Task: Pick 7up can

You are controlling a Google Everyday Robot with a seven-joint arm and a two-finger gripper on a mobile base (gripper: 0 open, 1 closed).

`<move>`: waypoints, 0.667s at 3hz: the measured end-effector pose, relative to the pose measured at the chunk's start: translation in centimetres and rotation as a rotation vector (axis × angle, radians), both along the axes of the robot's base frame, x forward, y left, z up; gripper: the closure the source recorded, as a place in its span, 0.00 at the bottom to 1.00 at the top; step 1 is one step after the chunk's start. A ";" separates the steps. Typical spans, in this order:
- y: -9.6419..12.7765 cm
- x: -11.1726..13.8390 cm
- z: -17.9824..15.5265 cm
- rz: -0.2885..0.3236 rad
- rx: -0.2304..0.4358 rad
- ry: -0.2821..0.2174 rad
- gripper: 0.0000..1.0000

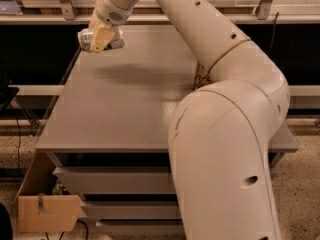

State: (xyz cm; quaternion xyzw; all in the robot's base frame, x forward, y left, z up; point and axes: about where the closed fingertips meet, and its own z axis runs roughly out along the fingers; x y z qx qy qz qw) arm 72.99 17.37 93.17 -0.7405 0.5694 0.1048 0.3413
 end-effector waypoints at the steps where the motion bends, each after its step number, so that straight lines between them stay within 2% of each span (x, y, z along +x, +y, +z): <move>1: 0.0 -0.2 0.0 0.009 0.009 0.012 1.00; 2: 0.0 -0.2 -0.1 0.010 0.010 0.013 1.00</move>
Offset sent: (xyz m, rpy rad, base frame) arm -0.0029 -0.0088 -0.0032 0.0234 0.0534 0.0115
